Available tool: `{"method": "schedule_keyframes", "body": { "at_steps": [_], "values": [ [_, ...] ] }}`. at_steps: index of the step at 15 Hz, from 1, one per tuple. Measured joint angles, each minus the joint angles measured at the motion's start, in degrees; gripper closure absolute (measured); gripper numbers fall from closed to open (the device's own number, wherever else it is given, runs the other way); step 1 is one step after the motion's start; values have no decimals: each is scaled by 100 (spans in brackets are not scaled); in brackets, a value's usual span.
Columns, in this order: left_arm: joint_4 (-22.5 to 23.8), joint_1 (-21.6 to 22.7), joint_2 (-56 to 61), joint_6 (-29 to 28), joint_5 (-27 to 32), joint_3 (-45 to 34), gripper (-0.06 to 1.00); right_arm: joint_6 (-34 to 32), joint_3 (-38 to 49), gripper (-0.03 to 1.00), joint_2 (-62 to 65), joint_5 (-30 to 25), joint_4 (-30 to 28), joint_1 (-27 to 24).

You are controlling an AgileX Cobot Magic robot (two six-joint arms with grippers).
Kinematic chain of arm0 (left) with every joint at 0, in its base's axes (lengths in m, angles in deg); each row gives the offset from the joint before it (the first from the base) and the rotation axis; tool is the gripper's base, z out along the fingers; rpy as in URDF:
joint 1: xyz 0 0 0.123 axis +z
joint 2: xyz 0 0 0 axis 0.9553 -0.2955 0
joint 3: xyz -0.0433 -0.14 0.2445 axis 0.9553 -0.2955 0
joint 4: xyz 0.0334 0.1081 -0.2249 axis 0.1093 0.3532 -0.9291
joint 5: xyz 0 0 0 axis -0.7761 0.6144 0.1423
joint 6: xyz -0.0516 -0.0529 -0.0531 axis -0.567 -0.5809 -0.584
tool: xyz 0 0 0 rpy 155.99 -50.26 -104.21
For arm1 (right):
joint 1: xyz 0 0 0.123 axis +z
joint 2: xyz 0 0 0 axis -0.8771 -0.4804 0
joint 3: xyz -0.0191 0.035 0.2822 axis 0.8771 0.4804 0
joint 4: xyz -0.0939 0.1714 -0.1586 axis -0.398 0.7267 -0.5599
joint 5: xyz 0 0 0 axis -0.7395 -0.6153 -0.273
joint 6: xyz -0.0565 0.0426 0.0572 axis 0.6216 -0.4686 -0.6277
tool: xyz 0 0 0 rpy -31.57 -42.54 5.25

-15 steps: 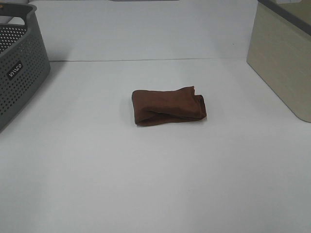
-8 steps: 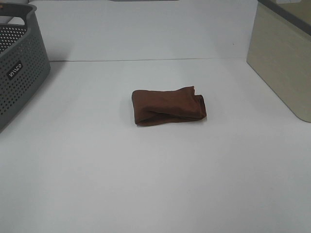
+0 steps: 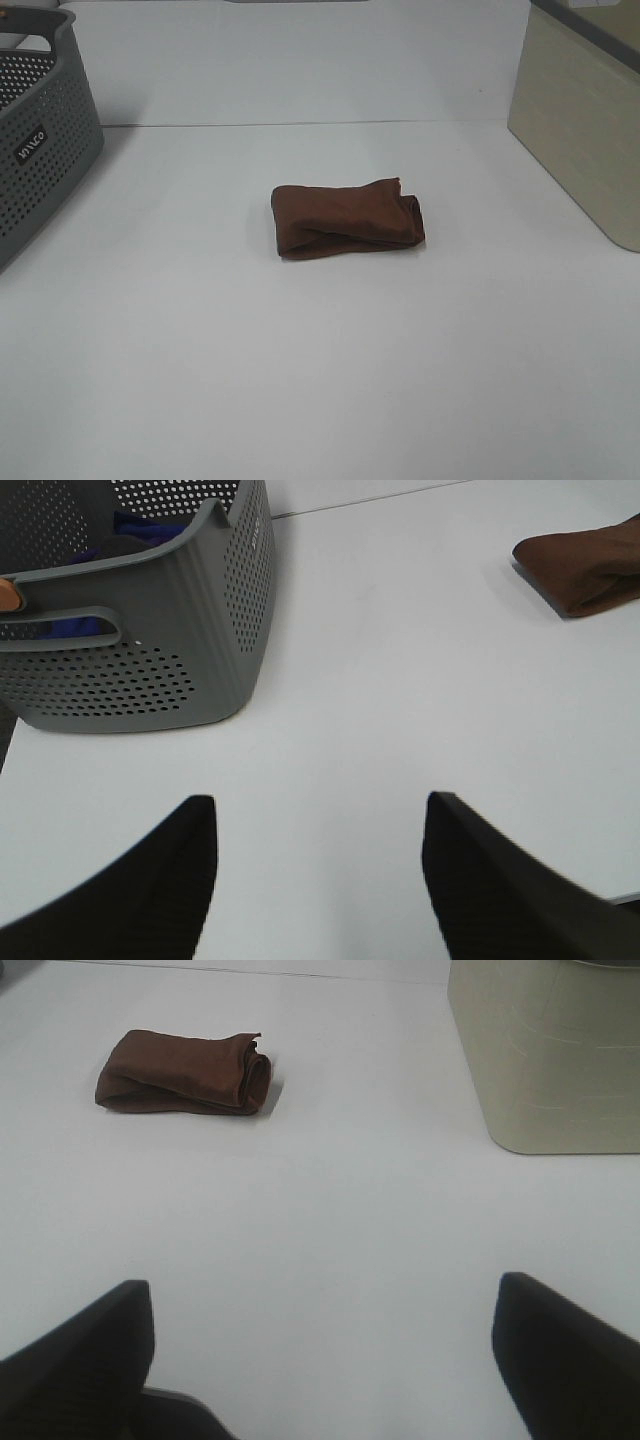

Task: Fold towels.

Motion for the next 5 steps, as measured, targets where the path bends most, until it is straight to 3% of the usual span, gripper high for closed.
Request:
{"method": "schedule_keyframes", "body": {
  "at_steps": [5],
  "values": [
    [0,0,0,0,0,0,36,0,0,10,0,0,0,0]
  ]
}}
